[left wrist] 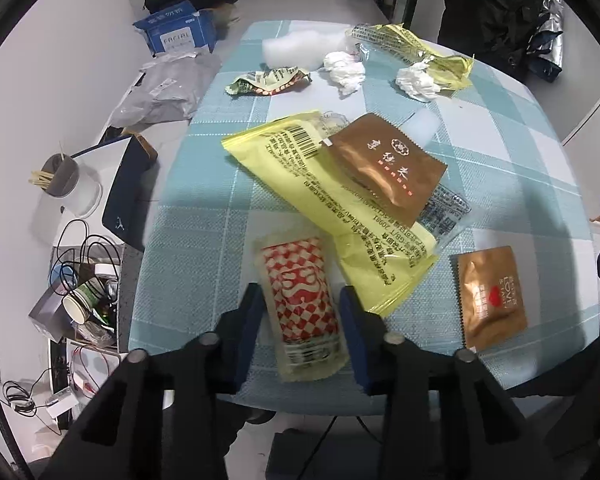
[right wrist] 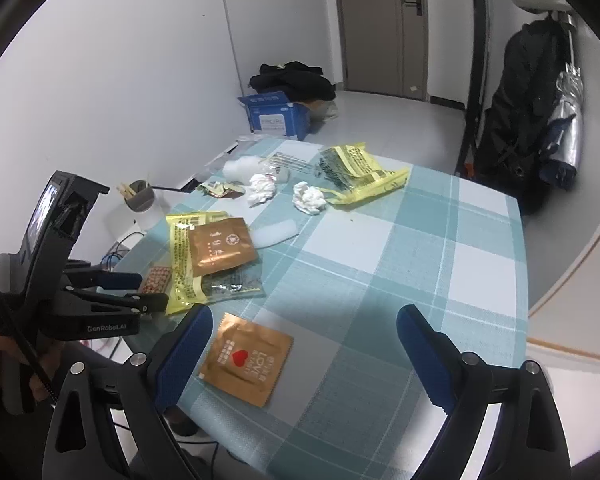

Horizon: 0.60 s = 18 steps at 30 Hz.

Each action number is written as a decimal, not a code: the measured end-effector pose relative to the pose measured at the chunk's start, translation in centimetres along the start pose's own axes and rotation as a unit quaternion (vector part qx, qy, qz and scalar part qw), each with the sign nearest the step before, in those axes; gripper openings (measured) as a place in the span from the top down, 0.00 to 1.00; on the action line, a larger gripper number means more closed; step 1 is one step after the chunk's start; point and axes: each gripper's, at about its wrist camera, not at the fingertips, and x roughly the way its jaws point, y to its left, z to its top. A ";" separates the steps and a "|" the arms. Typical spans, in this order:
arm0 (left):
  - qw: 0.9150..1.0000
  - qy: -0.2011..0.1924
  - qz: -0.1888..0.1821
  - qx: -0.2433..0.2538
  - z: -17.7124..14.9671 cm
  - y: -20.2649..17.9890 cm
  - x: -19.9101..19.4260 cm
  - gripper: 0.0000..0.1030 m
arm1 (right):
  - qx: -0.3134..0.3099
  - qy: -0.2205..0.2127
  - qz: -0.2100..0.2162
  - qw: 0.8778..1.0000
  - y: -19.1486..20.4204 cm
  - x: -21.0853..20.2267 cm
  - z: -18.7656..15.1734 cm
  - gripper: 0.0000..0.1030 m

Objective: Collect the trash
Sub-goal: 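Lower the left gripper onto the red-white checkered sauce packet and grasp it, then grasp the orange heart-printed packet with the right gripper while the left lifts the sauce packet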

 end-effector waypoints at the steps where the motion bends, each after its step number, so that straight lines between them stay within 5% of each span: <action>1: 1.000 -0.002 -0.001 -0.001 0.0 0.1 0.0 0.72 | 0.001 0.000 0.001 1.000 -0.1 0.0 0.0 0.09; 8: 0.999 -0.015 -0.024 -0.037 0.4 0.8 0.3 0.87 | -0.013 -0.005 0.004 1.000 0.4 -0.4 -0.1 0.09; 18: 0.998 -0.019 -0.029 -0.053 0.5 0.9 0.2 0.89 | -0.022 0.000 -0.002 1.000 0.8 -0.2 -0.3 0.09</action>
